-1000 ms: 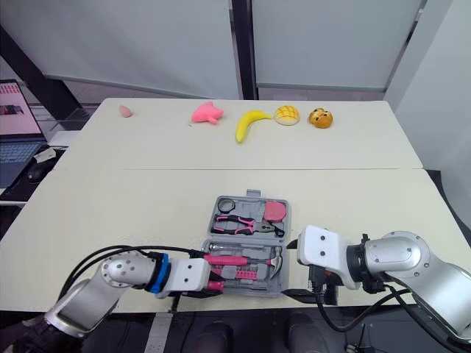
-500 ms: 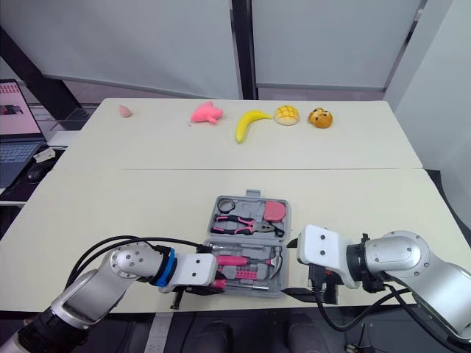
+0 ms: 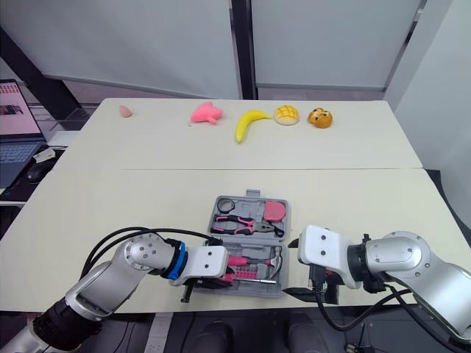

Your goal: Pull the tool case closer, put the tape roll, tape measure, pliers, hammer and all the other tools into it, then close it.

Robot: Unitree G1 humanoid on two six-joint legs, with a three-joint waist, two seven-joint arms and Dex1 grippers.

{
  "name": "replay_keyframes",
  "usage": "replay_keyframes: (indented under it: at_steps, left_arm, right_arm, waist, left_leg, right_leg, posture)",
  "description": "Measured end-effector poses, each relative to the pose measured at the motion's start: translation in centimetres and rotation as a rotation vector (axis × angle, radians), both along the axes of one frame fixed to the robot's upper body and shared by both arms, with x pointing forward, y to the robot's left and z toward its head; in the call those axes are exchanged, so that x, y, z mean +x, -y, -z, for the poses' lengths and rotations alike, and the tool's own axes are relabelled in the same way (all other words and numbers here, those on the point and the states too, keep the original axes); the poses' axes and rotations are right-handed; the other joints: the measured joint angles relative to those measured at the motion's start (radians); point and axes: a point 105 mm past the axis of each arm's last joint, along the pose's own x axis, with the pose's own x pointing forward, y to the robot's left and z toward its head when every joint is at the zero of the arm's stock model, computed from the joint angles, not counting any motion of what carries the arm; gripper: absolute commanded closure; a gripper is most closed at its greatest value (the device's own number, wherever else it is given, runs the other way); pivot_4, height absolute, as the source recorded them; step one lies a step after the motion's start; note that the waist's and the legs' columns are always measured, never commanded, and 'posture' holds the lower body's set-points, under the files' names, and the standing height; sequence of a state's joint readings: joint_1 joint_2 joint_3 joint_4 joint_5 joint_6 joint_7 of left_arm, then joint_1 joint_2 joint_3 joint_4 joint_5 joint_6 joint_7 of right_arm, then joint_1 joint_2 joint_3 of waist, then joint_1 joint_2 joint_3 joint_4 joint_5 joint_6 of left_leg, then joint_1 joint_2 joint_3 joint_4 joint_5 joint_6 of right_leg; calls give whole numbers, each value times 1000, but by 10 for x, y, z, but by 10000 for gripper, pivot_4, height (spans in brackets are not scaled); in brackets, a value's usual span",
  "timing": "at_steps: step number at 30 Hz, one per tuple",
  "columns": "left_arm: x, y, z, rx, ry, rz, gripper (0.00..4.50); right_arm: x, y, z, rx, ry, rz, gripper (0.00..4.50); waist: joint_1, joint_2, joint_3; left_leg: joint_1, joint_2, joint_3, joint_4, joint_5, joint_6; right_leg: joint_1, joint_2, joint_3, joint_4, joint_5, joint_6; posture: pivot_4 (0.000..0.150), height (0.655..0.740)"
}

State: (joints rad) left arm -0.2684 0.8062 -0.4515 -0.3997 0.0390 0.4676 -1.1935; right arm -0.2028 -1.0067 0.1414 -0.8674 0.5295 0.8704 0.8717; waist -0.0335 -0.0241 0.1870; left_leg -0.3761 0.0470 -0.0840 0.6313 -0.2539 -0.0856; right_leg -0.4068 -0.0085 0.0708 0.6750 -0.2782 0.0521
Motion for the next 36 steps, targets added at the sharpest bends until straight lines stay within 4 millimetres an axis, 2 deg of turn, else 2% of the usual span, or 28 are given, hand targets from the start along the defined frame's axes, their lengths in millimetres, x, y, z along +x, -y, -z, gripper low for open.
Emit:
replay_keyframes:
  at_steps: [6,28,30,31,36]
  left_arm:
    - [-4,-7,6,20,-8,5,37630]
    - [-7,-10,16,-4,30,11,37630]
    - [-7,-10,17,-13,36,11,30417]
    - [-6,-10,17,-19,42,9,28606]
    - [-1,-9,15,-32,49,-16,13346]
  right_arm:
    - [0,0,0,0,0,0,0]
    - [0,0,0,0,-2,2,0]
    - [0,0,0,-1,-4,4,0]
    - [0,0,0,-1,-4,5,0]
    - [-1,-1,0,3,-4,2,0]
  waist:
    - [0,0,0]
    - [1,0,0]
    - [1,1,-1]
    - [1,1,-1]
    - [1,1,-1]
  left_leg:
    - [0,0,0,0,0,0]
    - [1,0,0,0,0,0]
    - [1,0,0,0,0,0]
    - [1,0,0,0,0,0]
    - [1,0,0,0,0,0]
  right_leg:
    - [0,0,0,0,0,0]
    - [1,0,0,1,0,0]
    - [1,0,0,1,0,0]
    - [1,0,0,1,0,0]
    - [1,0,0,1,0,0]
  posture:
    - [1500,7400]
    - [1500,7400]
    - [1500,7400]
    - [1500,7400]
    - [1500,7400]
